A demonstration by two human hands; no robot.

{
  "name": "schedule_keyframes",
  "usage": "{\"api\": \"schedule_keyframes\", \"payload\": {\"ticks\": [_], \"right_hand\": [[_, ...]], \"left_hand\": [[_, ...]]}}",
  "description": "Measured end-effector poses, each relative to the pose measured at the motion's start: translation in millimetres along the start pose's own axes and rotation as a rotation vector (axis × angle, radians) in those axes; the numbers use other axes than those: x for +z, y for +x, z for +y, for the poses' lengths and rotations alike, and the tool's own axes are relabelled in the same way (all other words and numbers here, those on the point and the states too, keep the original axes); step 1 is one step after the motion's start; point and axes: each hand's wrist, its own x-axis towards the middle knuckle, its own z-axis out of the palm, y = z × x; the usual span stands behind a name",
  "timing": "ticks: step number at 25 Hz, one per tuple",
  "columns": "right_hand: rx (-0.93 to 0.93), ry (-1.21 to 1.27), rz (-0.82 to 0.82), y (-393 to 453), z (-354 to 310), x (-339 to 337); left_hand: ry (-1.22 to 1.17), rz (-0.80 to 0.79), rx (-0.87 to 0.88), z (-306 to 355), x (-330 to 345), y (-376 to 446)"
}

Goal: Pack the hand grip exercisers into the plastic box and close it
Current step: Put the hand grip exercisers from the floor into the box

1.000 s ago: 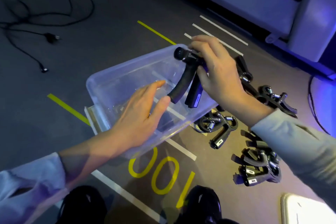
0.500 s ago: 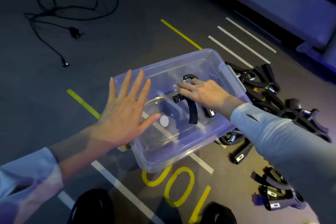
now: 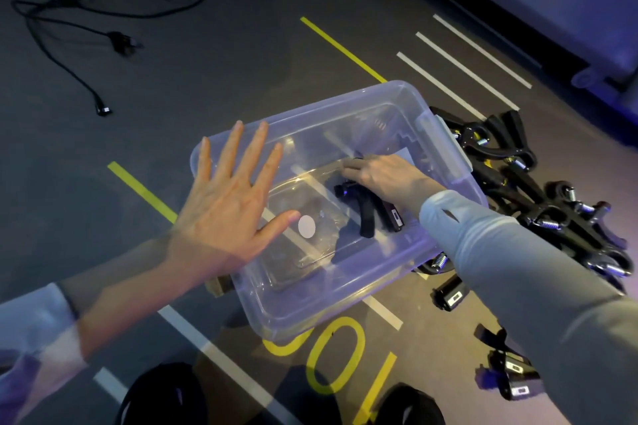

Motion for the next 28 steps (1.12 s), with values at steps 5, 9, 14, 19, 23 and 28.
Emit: {"api": "schedule_keyframes", "payload": {"ticks": [5, 9, 14, 19, 23, 28], "right_hand": [[0.092, 0.233, 0.106, -13.5, 0.4, -6.1], [0.172, 0.399, 0.221, -34.9, -9.9, -23.3], [0.183, 0.397, 0.300, -77.0, -14.5, -36.8], [0.340, 0.567, 0.496, -136.6, -3.4, -29.5], [0.635, 0.818, 0.609, -192.7, -12.4, 11.8], [0.972, 0.991, 0.488, -223.7, -46.4, 91.5]], "left_hand": [[-0.012, -0.013, -0.001, -0.1, -0.2, 0.0], [0.014, -0.026, 0.013, -0.3, 1.0, 0.8], [-0.019, -0.065, -0.011, 9.3, -2.8, 2.0], [-0.161, -0.105, 0.181, 59.3, -12.9, 6.4], [-0.177, -0.155, 0.348, 98.5, -14.4, 9.6], [-0.105, -0.163, 0.455, 134.0, -5.4, 17.5]]}}
